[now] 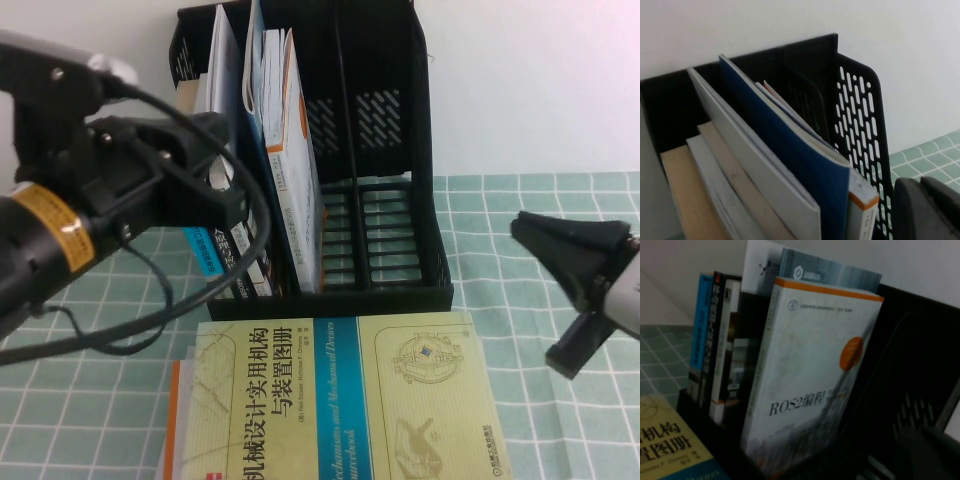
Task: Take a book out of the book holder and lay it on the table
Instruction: Hold the bookshelf
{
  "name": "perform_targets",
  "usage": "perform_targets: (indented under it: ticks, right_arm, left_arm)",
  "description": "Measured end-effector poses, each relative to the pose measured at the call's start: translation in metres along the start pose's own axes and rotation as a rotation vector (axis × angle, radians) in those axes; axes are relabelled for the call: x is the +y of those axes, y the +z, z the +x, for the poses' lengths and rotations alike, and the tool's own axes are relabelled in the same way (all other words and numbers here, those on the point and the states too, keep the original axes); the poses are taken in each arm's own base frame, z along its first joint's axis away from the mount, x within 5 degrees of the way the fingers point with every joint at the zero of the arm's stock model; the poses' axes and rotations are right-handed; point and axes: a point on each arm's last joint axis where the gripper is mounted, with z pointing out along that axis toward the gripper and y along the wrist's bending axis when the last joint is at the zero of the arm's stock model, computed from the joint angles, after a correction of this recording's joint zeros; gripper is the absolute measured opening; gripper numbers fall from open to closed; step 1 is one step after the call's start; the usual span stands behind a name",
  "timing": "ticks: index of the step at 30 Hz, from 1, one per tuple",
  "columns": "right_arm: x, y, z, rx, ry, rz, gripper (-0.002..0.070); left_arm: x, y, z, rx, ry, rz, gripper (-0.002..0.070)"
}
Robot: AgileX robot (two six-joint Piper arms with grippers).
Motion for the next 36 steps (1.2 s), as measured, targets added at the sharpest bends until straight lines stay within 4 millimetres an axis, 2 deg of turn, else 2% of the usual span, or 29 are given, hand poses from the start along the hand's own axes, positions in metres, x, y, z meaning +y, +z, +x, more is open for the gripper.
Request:
perform_targets:
  ticks: [6, 11, 13, 15, 18, 21, 27, 36]
  right_arm:
    - [0.023, 0.032, 0.004, 0.045, 0.106, -0.05, -0.0001]
    - [0.038, 0.06, -0.001, 0.046, 0.121, -0.13, 0.0014]
    - [0.041, 0.072, -0.005, 0.037, 0.127, -0.154, 0.0064]
    - [0.042, 0.084, -0.008, 0.028, 0.122, -0.182, 0.0156]
    - [0.043, 0.101, -0.009, 0.022, 0.134, -0.207, 0.0317]
    - [0.039, 0.118, -0.012, 0.009, 0.143, -0.208, 0.0412]
    - [0.036, 0.153, -0.018, 0.02, 0.165, -0.202, 0.0451]
    - [0.039, 0.193, -0.008, 0.096, 0.174, -0.182, 0.0454]
  left_arm:
    - [-0.019, 0.023, -0.019, 0.07, -0.058, -0.027, -0.0003]
    - [-0.023, 0.035, -0.038, 0.063, -0.082, -0.054, -0.0003]
    - [-0.023, 0.04, -0.042, 0.061, -0.099, -0.062, -0.0003]
    - [-0.022, 0.047, -0.042, 0.072, -0.118, -0.071, -0.0003]
    - [-0.02, 0.056, -0.037, 0.11, -0.127, -0.1, -0.0003]
    - [-0.015, 0.062, -0.026, 0.185, -0.128, -0.161, -0.0003]
    - [-0.007, 0.06, -0.015, 0.282, -0.133, -0.257, -0.0003]
    - [-0.008, 0.06, -0.015, 0.283, -0.155, -0.259, -0.0003]
